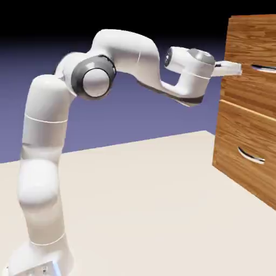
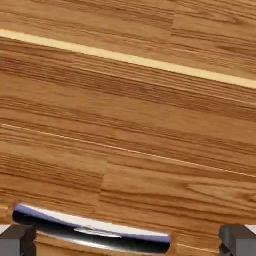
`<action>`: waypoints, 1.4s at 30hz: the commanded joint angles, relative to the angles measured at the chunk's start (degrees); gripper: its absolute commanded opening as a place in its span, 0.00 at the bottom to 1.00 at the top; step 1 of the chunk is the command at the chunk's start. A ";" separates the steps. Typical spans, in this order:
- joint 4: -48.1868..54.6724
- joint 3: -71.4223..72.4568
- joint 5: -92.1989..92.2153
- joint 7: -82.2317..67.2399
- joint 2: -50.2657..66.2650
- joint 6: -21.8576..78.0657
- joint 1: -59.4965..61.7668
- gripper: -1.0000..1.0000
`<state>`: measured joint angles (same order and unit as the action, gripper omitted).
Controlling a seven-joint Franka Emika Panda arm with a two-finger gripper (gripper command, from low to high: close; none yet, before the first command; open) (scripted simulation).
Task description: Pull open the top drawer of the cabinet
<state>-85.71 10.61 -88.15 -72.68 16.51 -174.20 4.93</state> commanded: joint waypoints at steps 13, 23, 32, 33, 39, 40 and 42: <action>21.18 2.99 -24.80 -32.40 13.83 -0.05 1.58 0.50; 31.48 -0.19 -18.78 -51.00 21.44 -1.26 -0.18 0.50; 40.12 -7.29 3.64 -69.35 28.66 -3.40 -4.09 0.50; 41.08 -8.08 6.13 -71.39 29.46 -3.64 -4.53 0.50; 46.41 -12.46 19.95 -82.69 33.91 -4.95 -6.94 0.50; 46.41 -12.46 19.95 -82.70 33.91 -4.95 -6.94 0.00; 45.33 -13.88 18.49 -80.21 33.02 -5.44 -7.47 0.00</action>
<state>-40.38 -3.26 -69.64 -152.91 49.52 -179.64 -2.54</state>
